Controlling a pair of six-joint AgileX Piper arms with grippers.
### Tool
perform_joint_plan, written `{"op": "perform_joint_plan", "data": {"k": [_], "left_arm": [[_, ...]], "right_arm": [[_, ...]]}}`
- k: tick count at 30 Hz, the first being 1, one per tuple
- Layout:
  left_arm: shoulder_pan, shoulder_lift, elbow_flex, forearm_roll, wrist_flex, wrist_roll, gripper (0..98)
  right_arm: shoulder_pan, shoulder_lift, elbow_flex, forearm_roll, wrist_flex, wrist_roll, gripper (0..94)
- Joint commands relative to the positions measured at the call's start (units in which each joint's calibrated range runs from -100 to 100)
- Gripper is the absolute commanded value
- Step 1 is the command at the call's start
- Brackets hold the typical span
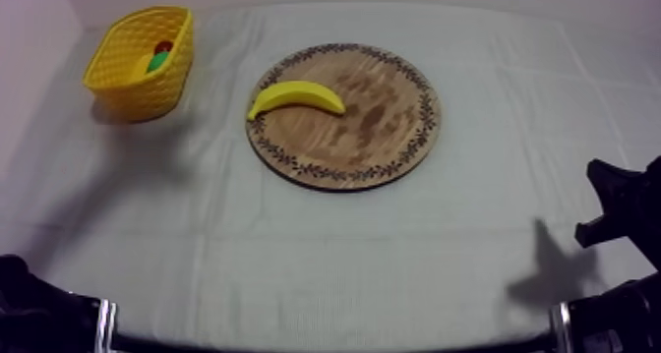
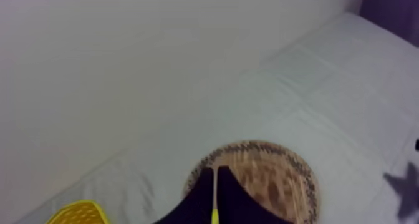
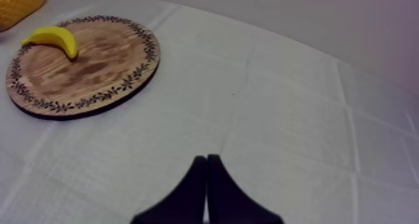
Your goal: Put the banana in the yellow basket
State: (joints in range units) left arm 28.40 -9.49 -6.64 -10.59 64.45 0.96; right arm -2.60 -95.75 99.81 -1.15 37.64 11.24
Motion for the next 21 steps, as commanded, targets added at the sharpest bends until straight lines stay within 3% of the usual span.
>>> {"op": "perform_joint_plan", "data": {"k": [1, 21], "left_arm": [[0.63, 1.25, 0.60, -0.09, -0.34, -0.29, 0.0], [1.32, 15.72, 8.21, -4.00, -5.18, -4.57, 0.0]], "right_arm": [[0.00, 0.00, -0.03, 0.00, 0.02, -0.04, 0.3], [0.00, 0.00, -0.03, 0.00, 0.02, -0.04, 0.3]]}}
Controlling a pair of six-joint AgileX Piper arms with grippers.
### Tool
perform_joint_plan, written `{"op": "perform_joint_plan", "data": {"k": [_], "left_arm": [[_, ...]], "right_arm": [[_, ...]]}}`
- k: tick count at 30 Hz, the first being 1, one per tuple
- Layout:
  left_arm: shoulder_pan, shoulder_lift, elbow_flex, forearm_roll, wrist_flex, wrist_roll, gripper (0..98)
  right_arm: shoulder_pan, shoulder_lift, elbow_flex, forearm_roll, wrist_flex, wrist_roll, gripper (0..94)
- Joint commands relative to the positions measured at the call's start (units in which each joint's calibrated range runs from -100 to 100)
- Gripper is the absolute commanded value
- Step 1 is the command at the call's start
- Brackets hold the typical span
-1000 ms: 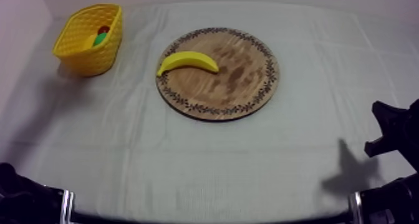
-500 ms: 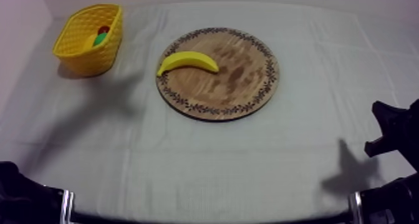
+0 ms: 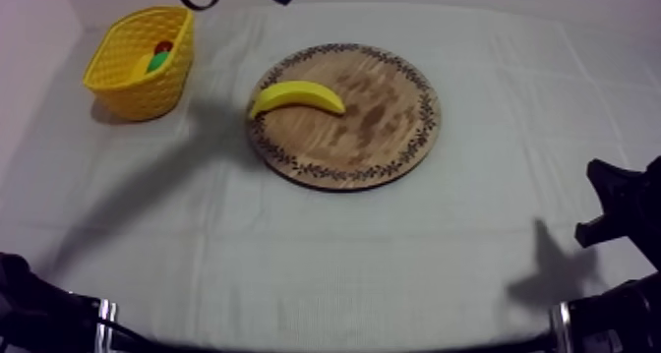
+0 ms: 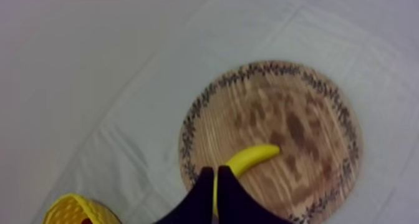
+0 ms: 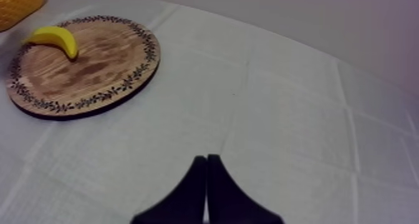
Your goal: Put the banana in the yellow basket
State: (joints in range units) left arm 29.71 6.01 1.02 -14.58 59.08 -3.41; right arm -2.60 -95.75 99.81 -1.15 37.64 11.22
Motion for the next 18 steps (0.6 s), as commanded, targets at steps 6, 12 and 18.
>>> {"op": "perform_joint_plan", "data": {"k": [6, 12, 18], "left_arm": [[-0.28, 1.62, 2.27, 0.12, 0.70, -0.76, 0.0], [-0.54, 1.86, 2.66, 0.04, 0.76, -1.38, 0.1], [-0.97, 1.75, 2.69, -0.08, 1.24, -0.48, 38.3]], "right_arm": [[0.00, 0.00, -0.03, 0.00, 0.02, -0.01, 0.3], [0.00, 0.00, -0.03, 0.00, 0.02, -0.01, 0.3], [0.00, 0.00, -0.03, 0.00, 0.02, -0.01, 0.3]]}}
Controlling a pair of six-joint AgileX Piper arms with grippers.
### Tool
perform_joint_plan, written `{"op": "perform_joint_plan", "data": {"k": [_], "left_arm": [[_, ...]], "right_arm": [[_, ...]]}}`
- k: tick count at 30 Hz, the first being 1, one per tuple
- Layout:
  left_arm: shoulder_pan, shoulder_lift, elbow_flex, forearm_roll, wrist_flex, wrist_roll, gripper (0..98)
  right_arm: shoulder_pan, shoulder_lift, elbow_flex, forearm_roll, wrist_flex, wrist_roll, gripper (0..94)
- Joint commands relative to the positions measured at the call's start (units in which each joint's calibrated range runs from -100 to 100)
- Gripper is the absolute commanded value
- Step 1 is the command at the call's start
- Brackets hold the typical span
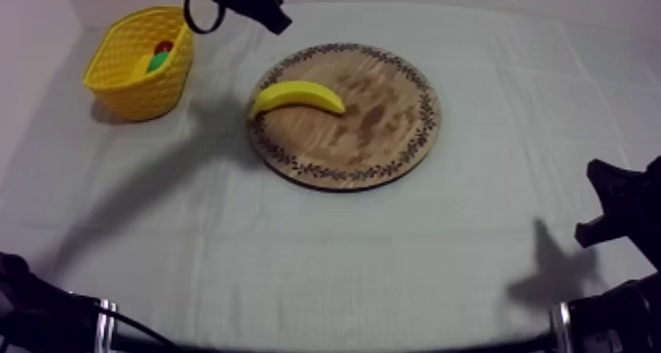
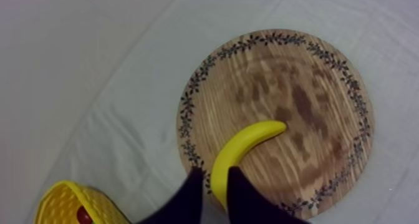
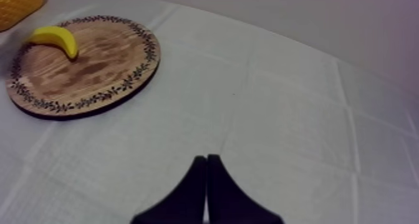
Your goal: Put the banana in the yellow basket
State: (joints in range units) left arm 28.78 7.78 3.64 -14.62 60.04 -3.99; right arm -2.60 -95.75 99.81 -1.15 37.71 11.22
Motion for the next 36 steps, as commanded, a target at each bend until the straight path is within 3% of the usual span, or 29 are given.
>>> {"op": "perform_joint_plan", "data": {"k": [1, 4, 9, 18, 36], "left_arm": [[-0.14, -0.04, 0.13, 0.00, 0.72, 0.18, 46.2], [-0.25, -0.06, 0.06, -0.03, 3.00, 0.07, 63.1], [-0.29, -0.11, 0.26, -0.05, 5.41, -0.82, 72.2], [-0.39, 0.11, 1.39, -0.91, 5.31, -2.11, 73.8], [-1.75, 9.95, 3.68, -2.21, -2.97, -5.52, 71.0]], "right_arm": [[0.00, 0.00, -0.03, 0.00, -0.05, -0.01, 0.3], [0.00, 0.00, -0.03, 0.00, -0.05, -0.01, 0.3], [0.00, 0.00, -0.03, 0.00, -0.05, -0.01, 0.3], [0.00, 0.00, -0.03, 0.00, -0.05, -0.01, 0.3], [0.00, 0.00, -0.03, 0.00, -0.05, -0.01, 0.3]]}}
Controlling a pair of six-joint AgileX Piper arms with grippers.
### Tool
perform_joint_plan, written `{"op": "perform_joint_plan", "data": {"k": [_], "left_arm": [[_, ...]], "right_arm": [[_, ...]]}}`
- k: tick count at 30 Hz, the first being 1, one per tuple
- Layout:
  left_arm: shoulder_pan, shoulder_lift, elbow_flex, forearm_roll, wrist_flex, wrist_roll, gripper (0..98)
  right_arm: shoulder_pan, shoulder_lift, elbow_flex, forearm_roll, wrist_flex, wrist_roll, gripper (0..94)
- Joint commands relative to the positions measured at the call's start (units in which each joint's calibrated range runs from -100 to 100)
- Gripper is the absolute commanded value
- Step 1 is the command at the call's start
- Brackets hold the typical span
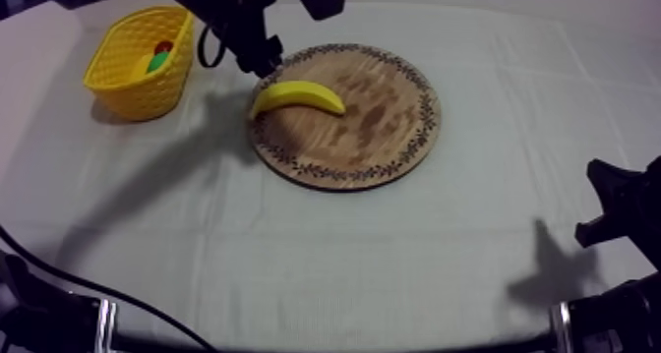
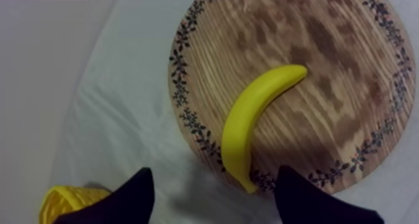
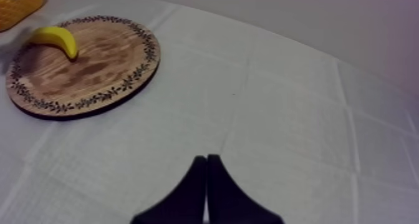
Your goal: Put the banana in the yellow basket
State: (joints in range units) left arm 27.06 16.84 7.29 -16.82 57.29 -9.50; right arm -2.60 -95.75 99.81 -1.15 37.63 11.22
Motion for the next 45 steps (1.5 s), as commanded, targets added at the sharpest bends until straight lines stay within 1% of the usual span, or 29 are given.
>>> {"op": "perform_joint_plan", "data": {"k": [1, 8, 18, 22, 28, 34, 40, 45], "left_arm": [[-0.05, 1.63, 0.04, -0.03, -0.41, -0.09, 70.8], [0.18, 7.29, -0.56, -0.08, -0.94, -0.14, 69.8], [0.68, 16.50, -7.89, -0.10, -1.14, -0.19, 67.8], [0.73, 20.13, -11.08, -0.60, -1.35, -0.11, 67.7], [0.42, 24.87, -15.08, -2.47, -3.58, 0.45, 67.2], [-0.21, 28.43, -18.11, -3.77, -5.34, 0.11, 66.0], [-0.52, 30.30, -18.09, -4.19, -5.97, -0.52, 65.1], [-0.44, 30.93, -17.12, -4.03, -6.21, -0.95, 63.9]], "right_arm": [[0.00, 0.00, -0.03, 0.00, 0.03, -0.01, 0.3], [0.00, 0.00, -0.03, 0.00, 0.03, -0.01, 0.3], [0.00, 0.00, -0.03, 0.00, 0.03, -0.01, 0.3], [0.00, 0.00, -0.03, 0.00, 0.03, -0.01, 0.3], [0.00, 0.00, -0.03, 0.00, 0.03, -0.01, 0.3], [0.00, 0.00, -0.03, 0.00, 0.03, -0.01, 0.3], [0.00, 0.00, -0.03, 0.00, 0.03, -0.01, 0.3], [0.00, 0.00, -0.03, 0.00, 0.03, 0.02, 0.3]]}}
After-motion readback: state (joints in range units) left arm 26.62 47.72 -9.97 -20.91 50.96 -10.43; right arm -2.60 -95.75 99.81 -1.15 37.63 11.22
